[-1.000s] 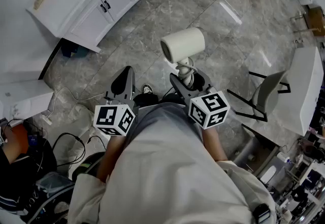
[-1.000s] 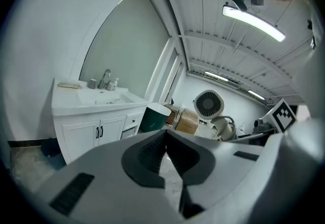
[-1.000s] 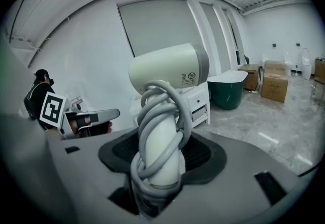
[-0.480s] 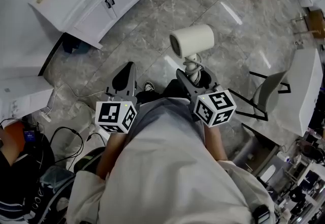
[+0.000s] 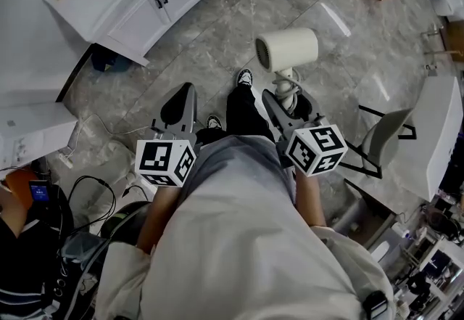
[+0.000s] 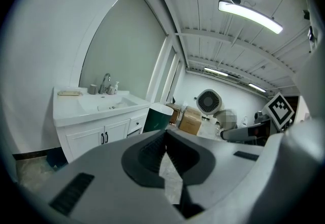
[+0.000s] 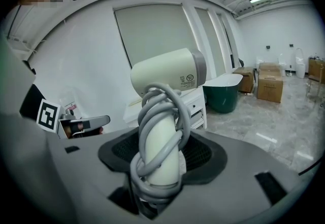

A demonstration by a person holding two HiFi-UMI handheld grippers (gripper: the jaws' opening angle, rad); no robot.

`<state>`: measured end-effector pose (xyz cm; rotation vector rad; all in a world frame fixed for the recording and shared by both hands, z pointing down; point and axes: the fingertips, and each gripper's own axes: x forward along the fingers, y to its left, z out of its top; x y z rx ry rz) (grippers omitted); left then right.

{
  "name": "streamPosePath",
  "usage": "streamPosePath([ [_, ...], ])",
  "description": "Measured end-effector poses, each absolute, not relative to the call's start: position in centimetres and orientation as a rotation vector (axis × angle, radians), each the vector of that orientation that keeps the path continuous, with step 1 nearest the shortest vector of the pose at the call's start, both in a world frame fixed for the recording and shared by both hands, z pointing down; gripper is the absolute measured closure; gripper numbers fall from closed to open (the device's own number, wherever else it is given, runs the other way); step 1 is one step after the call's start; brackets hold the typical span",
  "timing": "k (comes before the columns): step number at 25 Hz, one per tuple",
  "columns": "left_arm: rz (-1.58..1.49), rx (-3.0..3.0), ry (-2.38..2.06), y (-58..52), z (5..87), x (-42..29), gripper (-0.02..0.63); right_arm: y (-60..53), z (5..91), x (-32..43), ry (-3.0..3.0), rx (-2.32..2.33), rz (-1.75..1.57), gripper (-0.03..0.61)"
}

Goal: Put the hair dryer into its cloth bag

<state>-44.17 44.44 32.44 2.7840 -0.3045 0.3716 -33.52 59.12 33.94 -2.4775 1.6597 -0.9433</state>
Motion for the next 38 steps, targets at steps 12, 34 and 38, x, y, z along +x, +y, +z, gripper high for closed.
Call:
streamPosePath([
  [12, 0.362, 2.743, -0.397, 40.8, 31.5, -35.2, 0.606, 55.5, 34.9, -23.5, 1.704, -2.425, -0.976, 0.333],
  [34, 0.356, 2.706, -0.51, 33.1, 30.7, -13.3, 0.606, 45.1, 36.1, -3.3, 1.924, -2.262, -1.045, 0.333],
  [38, 0.323, 2.725, -0.49, 33.7, 30.0, -10.1, 0.606, 44.5, 36.5, -1.1, 1.954, -2.229, -1.049, 0.333],
])
